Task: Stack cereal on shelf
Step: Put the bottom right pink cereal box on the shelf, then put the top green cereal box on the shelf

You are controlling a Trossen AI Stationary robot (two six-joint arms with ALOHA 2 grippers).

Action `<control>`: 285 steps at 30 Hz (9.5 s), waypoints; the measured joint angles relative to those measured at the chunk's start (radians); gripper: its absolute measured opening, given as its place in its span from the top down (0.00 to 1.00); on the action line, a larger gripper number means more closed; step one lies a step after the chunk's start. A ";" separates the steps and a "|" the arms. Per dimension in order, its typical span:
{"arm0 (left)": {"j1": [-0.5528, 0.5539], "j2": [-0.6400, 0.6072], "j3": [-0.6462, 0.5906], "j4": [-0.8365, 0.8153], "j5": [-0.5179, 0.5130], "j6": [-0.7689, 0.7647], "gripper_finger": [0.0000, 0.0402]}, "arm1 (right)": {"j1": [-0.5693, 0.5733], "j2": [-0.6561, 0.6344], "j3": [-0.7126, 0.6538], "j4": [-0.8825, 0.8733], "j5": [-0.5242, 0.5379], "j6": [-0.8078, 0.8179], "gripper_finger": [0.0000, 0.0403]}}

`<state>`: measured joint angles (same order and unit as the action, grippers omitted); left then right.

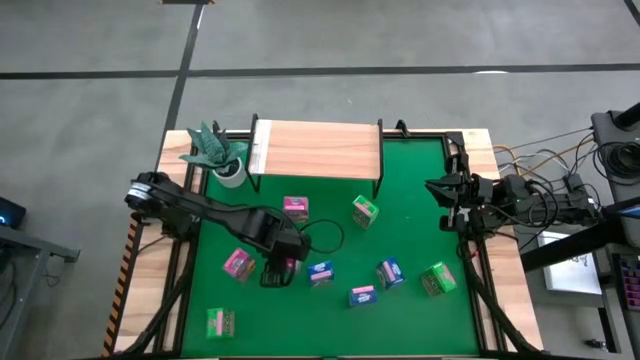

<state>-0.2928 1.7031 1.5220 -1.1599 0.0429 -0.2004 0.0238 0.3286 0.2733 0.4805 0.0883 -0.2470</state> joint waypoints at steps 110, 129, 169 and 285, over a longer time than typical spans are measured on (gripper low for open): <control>0.766 0.110 0.292 -0.185 -0.456 0.557 0.99 | 0.000 0.000 -0.001 -0.002 0.018 -0.042 0.93; 0.822 0.109 0.235 -0.104 -0.585 0.562 1.00 | 0.000 0.000 0.000 0.004 0.018 -0.055 0.93; 0.691 0.033 0.243 0.022 -0.429 0.437 1.00 | 0.000 0.000 -0.001 0.004 0.018 -0.056 0.93; 0.017 -0.919 -0.876 1.018 -0.616 0.397 1.00 | 0.061 1.171 0.904 -1.336 0.271 0.884 0.63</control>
<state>-0.2760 0.7837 0.6464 -0.1417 -0.5732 0.1970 0.0849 1.4998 1.1774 -0.8560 0.3588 0.6365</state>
